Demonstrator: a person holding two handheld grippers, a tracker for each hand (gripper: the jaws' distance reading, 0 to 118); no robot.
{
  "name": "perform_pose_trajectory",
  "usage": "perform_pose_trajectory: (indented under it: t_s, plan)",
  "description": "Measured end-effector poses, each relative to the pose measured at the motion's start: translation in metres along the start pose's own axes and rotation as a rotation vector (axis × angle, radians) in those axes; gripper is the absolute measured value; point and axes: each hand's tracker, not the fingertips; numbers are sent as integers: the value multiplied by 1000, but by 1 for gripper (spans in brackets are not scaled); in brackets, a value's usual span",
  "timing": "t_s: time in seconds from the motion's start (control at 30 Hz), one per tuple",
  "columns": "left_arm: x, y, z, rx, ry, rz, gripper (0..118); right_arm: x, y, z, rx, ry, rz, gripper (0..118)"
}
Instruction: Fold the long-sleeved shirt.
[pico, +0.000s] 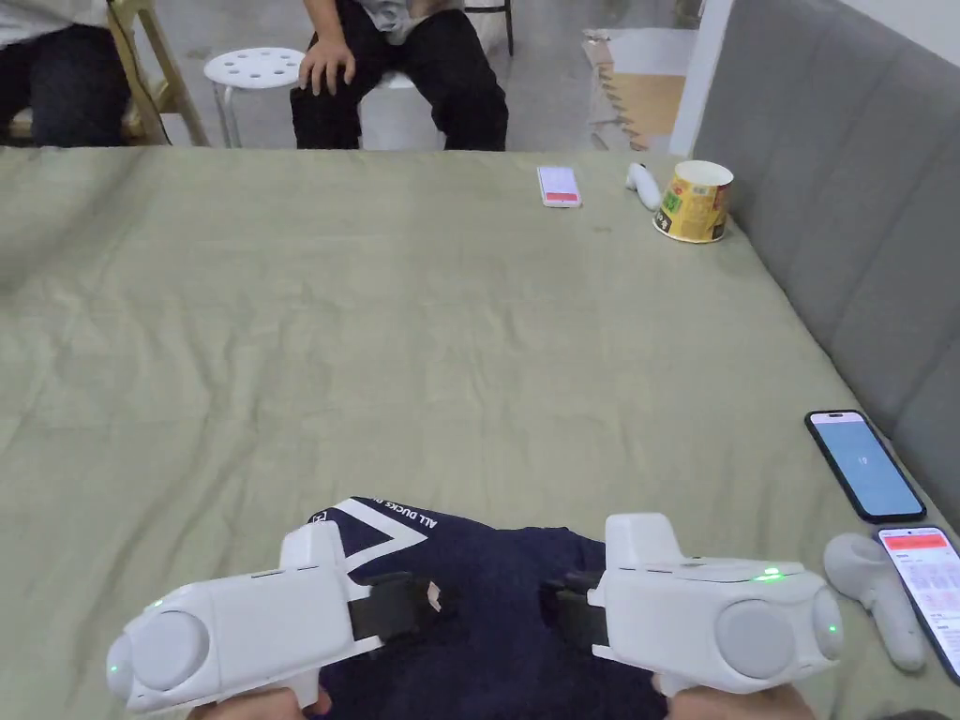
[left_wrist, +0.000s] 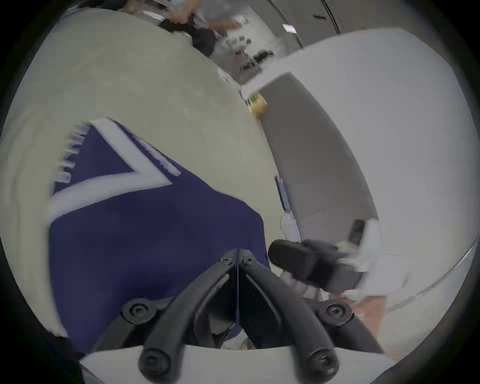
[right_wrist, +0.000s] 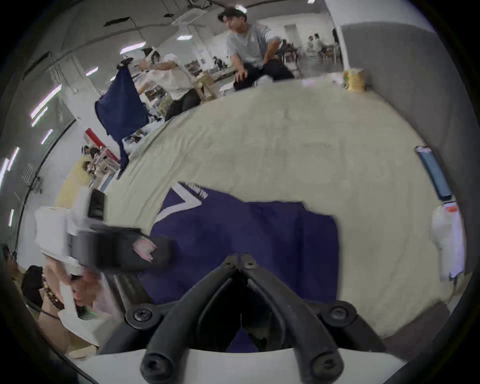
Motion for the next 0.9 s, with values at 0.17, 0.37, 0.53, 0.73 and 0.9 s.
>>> perform_pose_trajectory:
  t_s: [0.17, 0.37, 0.53, 0.73, 0.9]
  plan:
    - [-37, 1, 57, 76, 68, 36, 7, 11, -12, -52, -161, 17, -77, 0]
    - [-86, -2, 77, 142, 55, 227, 35, 19, -16, -56, -152, 24, -124, 0]
    - [-110, -2, 41, 73, -50, 269, 105, 16, -15, -58, -159, 13, -97, 0]
    - [-112, -2, -33, -9, -42, 317, 85, 9, -14, -59, -166, -15, -52, 0]
    - [-96, 3, -32, 12, 69, 233, 33, 12, -18, -58, -152, -21, -75, 0]
